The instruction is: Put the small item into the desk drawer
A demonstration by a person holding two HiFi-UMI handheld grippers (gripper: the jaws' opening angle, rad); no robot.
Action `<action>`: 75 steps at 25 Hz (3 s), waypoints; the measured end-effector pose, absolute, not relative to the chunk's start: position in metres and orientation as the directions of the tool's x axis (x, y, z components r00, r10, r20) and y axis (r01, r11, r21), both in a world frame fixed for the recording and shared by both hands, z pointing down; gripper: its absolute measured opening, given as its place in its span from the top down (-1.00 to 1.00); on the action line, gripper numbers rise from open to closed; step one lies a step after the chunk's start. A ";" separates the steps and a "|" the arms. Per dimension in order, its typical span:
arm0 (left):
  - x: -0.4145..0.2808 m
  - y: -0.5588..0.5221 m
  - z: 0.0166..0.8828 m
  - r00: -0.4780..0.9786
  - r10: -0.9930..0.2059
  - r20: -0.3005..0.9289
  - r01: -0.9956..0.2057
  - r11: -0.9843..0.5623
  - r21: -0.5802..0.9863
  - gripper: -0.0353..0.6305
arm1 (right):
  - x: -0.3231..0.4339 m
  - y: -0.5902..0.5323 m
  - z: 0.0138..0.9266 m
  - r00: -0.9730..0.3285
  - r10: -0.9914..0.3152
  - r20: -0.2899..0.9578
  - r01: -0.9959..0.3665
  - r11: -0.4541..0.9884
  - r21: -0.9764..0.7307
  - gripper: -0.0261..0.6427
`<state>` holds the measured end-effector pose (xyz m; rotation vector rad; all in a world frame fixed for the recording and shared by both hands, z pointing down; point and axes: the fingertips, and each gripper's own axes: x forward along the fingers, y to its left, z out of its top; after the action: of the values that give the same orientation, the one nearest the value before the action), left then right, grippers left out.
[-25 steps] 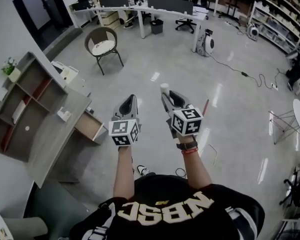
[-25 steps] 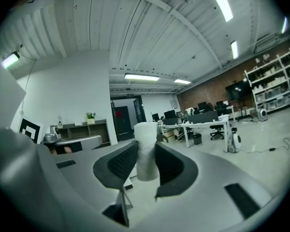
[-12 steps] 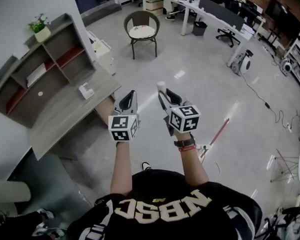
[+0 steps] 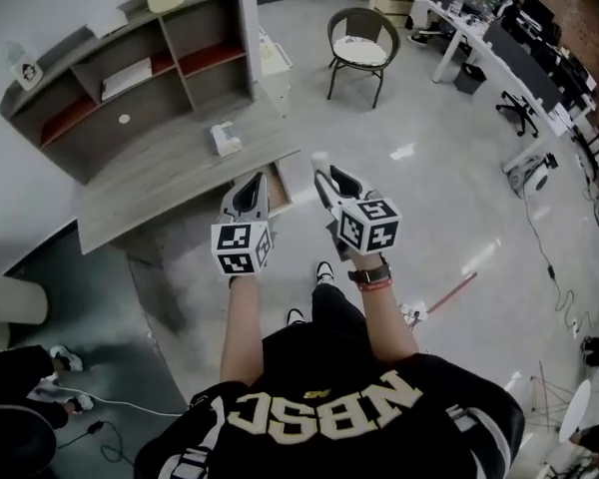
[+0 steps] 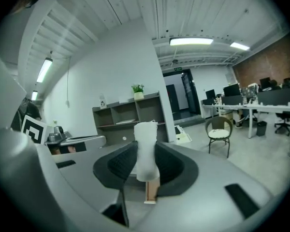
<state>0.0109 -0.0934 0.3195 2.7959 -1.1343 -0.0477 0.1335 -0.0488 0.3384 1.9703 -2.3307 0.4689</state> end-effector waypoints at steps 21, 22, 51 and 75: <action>-0.042 -0.196 0.447 0.528 -0.809 0.257 -0.846 -0.475 0.242 0.85 | 0.057 -0.190 0.468 -0.473 -0.757 0.451 -0.881 0.395 -0.261 0.55; -0.041 -0.200 0.455 0.524 -0.807 0.272 -0.849 -0.468 0.246 0.85 | 0.057 -0.194 0.475 -0.476 -0.747 0.463 -0.879 0.396 -0.264 0.55; -0.043 -0.232 0.637 0.413 -0.716 0.562 -0.906 -0.260 0.335 0.85 | 0.042 -0.234 0.710 -0.539 -0.409 0.736 -0.830 0.406 -0.382 0.55; -0.056 -0.250 0.742 0.422 -0.618 0.663 -0.897 -0.178 0.405 0.85 | 0.016 -0.248 0.870 -0.454 -0.182 0.872 -0.662 0.725 -0.193 0.55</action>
<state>-0.0559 -0.2502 0.7418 1.8961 -1.2880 0.4509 0.0159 -0.2483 0.8699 0.6428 -2.0015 0.6530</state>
